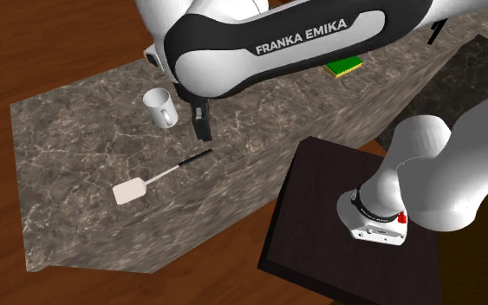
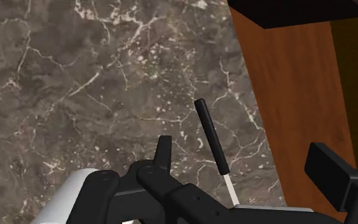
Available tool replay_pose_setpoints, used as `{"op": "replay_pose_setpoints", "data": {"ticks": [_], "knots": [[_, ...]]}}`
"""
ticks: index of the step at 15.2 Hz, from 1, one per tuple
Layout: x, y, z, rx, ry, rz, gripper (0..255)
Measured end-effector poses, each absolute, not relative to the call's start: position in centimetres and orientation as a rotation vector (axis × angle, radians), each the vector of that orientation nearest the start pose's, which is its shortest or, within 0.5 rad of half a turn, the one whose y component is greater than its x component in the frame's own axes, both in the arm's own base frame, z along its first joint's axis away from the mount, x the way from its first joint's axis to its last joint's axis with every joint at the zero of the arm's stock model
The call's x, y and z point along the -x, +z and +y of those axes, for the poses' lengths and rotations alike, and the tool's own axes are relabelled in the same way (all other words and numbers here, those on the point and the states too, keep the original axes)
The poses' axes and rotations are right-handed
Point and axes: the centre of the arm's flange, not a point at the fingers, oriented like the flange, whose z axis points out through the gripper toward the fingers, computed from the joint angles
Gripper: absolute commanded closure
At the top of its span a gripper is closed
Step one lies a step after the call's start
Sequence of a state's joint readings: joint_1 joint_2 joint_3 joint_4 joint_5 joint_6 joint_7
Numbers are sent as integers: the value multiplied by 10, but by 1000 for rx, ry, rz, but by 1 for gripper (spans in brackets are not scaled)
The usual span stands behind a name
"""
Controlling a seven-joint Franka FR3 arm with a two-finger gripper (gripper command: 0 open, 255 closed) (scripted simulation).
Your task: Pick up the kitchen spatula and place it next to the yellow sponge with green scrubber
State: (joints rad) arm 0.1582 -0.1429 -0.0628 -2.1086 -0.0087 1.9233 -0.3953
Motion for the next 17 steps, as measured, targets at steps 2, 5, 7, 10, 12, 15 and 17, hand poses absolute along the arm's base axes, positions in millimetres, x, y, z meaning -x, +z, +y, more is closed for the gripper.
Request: {"op": "replay_pose_setpoints", "data": {"ticks": [2, 5, 7, 10, 12, 15, 17], "knots": [[-523, 459, 61, 3020, 71, -858, 0], [-549, 437, 85, 2987, 77, -992, 0], [-563, 423, 103, 2962, 81, -1081, 0], [-587, 403, 127, 2919, 89, -1213, 0], [-602, 388, 144, 2887, 93, -1299, 0], [-605, 374, 155, 2869, 95, -1345, 0], [-605, 362, 156, 2866, 96, -1350, 0]]}}
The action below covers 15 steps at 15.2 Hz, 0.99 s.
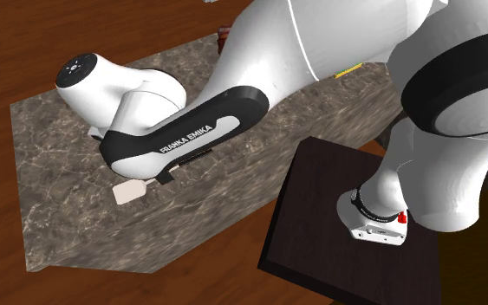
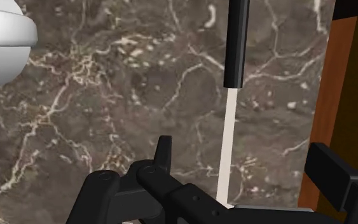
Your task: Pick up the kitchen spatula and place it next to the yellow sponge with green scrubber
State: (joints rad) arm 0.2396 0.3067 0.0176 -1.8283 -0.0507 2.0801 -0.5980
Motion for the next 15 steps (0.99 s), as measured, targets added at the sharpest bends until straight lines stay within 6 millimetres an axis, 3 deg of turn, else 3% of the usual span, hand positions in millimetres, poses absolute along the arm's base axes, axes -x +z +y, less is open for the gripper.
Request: {"op": "replay_pose_setpoints", "data": {"ticks": [4, 10, 11, 15], "knots": [[-605, 342, 155, 2866, 96, -1352, 0], [-605, 339, 155, 2866, 95, -1352, 0], [-605, 339, 155, 2866, 95, -1352, 255], [-605, 339, 155, 2866, 95, -1352, 255]]}}
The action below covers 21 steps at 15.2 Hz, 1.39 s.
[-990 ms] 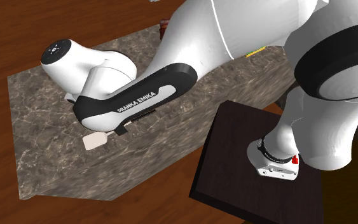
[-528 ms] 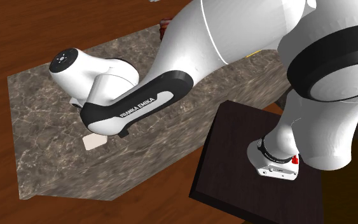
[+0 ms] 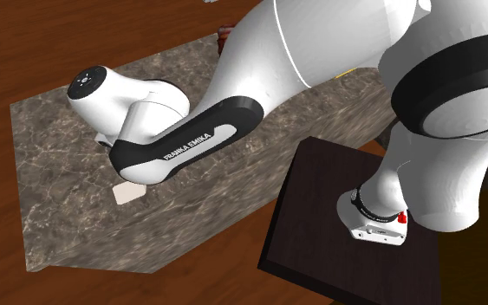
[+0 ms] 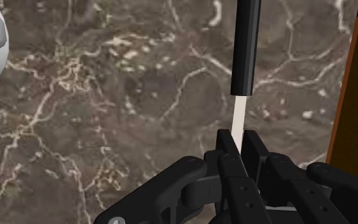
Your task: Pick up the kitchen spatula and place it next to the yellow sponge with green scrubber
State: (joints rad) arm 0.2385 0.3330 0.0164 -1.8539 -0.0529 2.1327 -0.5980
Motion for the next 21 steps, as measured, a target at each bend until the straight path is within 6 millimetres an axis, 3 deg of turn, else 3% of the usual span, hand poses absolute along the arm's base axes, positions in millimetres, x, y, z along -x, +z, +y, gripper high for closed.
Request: {"op": "replay_pose_setpoints", "data": {"ticks": [7, 21], "knots": [[-605, 341, 155, 2866, 95, -1352, 255], [-606, 413, 154, 2866, 94, -1352, 255]]}}
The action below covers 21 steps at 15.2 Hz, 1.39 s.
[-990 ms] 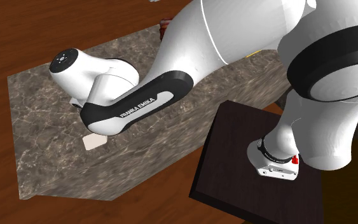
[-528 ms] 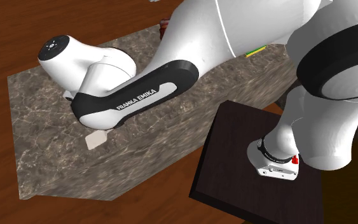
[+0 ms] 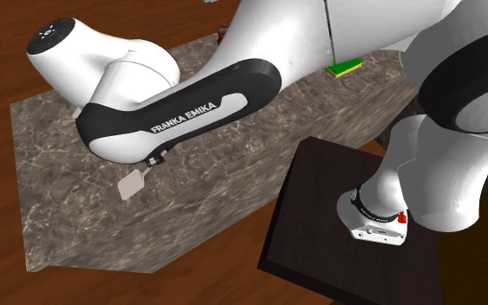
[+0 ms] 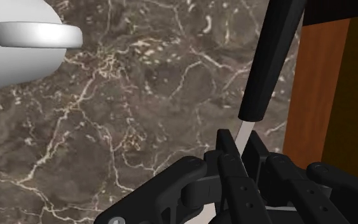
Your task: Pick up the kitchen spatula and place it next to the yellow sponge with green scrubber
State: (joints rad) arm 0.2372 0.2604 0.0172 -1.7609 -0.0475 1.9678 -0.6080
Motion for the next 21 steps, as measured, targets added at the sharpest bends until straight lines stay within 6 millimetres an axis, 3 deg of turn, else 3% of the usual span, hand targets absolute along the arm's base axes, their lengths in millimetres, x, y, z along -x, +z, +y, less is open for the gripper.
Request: {"op": "replay_pose_setpoints", "data": {"ticks": [3, 5, 21], "knots": [[-605, 429, 154, 2866, 94, -1352, 255], [-601, 432, 140, 2866, 94, -1352, 255], [-551, 432, -61, 2867, 95, -1350, 255]]}}
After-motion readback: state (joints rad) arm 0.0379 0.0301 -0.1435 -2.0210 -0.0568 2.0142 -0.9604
